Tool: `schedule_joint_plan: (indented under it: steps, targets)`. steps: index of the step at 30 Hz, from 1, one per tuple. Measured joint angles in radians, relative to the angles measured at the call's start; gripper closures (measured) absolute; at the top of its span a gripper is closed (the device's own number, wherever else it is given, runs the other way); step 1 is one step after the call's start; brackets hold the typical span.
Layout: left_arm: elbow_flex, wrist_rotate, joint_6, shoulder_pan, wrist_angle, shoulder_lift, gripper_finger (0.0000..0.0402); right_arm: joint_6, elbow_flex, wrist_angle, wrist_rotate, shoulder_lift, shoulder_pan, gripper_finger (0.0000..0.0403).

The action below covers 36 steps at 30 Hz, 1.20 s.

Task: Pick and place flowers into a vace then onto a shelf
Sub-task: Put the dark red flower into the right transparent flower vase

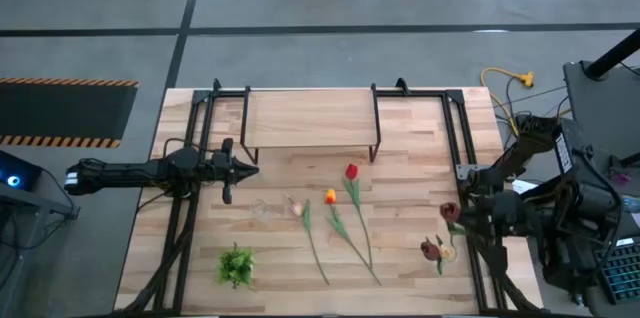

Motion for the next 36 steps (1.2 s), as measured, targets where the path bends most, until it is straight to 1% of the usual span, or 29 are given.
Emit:
schedule_joint_plan:
  steps: [9, 17, 23, 31, 36]
  targets:
    - [0.0, 0.0, 0.0, 0.0, 0.0, 0.0, 0.0396, 0.0, 0.006, 0.002, 0.017, -0.02, -0.001, 0.0394]
    - [0.0, 0.0, 0.0, 0.0, 0.0, 0.0, 0.0396, -0.002, -0.032, 0.0, 0.035, -0.007, 0.0, 0.0394]
    - [0.0, 0.0, 0.0, 0.0, 0.0, 0.0, 0.0396, 0.048, -0.101, 0.0, 0.031, -0.007, 0.002, 0.0394]
    - [0.0, 0.0, 0.0, 0.0, 0.0, 0.0, 0.0396, 0.196, -0.206, 0.003, -0.012, -0.001, 0.038, 0.0394]
    - [0.0, 0.0, 0.0, 0.0, 0.0, 0.0, 0.0396, 0.25, -0.298, 0.005, -0.029, 0.006, 0.057, 0.0394]
